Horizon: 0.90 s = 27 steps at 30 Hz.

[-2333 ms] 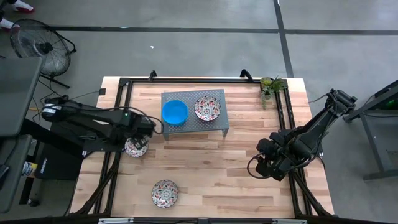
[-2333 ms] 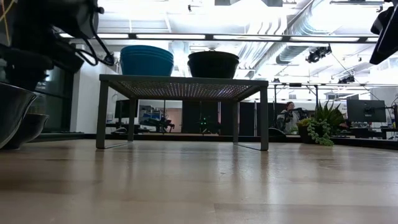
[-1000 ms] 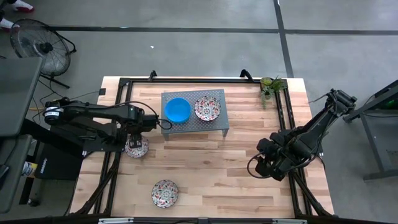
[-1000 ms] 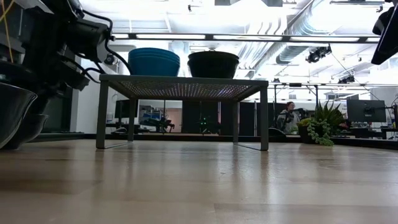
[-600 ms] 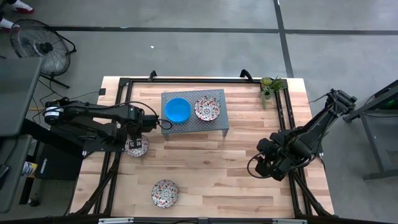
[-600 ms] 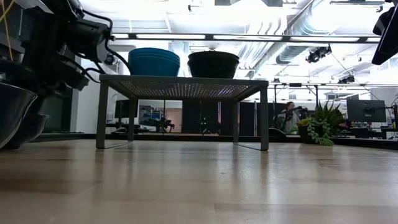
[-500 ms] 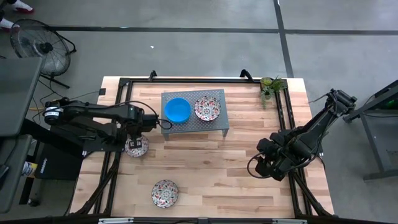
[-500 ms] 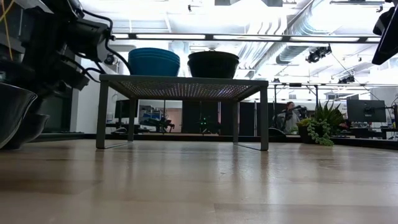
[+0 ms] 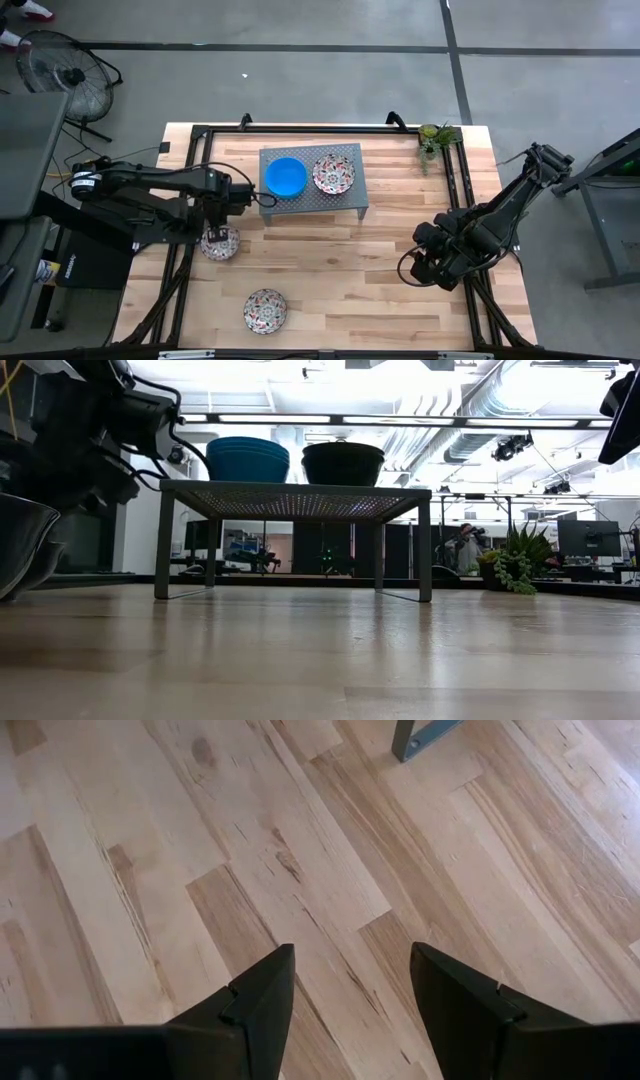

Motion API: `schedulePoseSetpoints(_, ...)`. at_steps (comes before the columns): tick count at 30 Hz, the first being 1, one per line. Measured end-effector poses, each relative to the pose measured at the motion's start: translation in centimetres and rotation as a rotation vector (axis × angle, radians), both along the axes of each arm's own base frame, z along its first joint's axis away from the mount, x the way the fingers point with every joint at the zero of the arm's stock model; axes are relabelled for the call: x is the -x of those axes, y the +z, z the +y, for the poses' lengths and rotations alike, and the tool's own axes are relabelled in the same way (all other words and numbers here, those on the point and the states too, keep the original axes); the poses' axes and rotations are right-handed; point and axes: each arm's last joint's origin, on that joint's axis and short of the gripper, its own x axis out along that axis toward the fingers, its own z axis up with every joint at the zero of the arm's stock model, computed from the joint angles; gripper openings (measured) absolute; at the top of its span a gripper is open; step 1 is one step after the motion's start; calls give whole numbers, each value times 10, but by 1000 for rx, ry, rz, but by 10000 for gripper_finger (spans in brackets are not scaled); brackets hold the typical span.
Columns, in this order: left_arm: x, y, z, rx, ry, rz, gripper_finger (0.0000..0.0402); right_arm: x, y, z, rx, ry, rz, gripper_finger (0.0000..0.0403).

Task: Pick & Place Mini bowls
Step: Stack the white bowl on top of the white bowls on the shelf

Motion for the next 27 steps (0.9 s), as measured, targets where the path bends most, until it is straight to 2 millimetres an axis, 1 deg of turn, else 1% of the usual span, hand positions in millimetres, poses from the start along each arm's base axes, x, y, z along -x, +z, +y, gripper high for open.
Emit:
schedulePoseSetpoints(4,-2,6,0,23,2,-6,1,0,0,0,0,0,0,188)
schedulePoseSetpoints(10,-7,24,0,15,3,-22,1,0,0,0,0,0,0,188)
schedulePoseSetpoints(14,-10,31,0,24,13,-38,1,0,0,0,0,0,0,188)
schedulePoseSetpoints(19,-12,36,-1,65,20,-62,1,0,0,0,0,1,1,188)
schedulePoseSetpoints(27,-14,39,-2,112,30,-82,1,0,0,0,2,5,1,188)
